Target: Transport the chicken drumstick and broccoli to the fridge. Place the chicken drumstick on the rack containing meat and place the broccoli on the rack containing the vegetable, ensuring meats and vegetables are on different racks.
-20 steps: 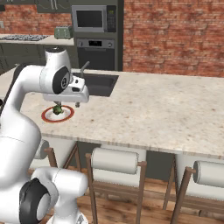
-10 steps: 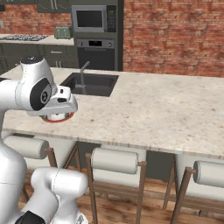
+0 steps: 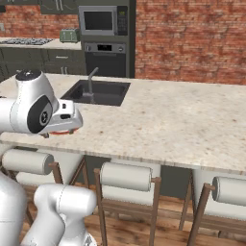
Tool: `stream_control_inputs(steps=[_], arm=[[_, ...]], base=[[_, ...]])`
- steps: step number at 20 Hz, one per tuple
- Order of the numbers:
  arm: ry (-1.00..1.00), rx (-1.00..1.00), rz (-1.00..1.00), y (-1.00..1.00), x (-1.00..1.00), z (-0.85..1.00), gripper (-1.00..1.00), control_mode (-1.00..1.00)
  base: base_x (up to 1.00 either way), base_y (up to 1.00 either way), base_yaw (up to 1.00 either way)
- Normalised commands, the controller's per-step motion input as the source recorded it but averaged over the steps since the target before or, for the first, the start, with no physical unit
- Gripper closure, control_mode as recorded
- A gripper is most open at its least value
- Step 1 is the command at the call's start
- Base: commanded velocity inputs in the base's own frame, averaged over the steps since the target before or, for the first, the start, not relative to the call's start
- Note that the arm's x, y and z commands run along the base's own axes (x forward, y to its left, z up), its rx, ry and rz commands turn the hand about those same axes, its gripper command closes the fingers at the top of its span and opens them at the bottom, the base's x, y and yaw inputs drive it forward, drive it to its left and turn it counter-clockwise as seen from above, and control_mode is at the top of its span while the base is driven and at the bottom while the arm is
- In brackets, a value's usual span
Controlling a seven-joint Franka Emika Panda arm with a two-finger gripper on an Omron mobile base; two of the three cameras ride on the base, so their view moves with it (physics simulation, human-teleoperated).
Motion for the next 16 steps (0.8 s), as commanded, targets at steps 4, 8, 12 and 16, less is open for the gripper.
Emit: stream_control_inputs(steps=[4,8,12,16], arm=[[-0.1,0.03,-0.01,0.0,-0.08,-0.02,-1.0,-1.0],[-0.06,0.05,-0.01,0.06,0.0,0.0,-1.0,-1.0],[-0.05,0.04,-0.01,0.55,-0.06,-0.09,-1.0,-1.0],[0.0,0.0,0.0,0.0,0.0,0.0,-1.0,1.0]], base=[[0.0,0.0,0.0],[0.0,0.0,0.0],[0.0,0.0,0.0],[-0.24,1.0,-0.09]])
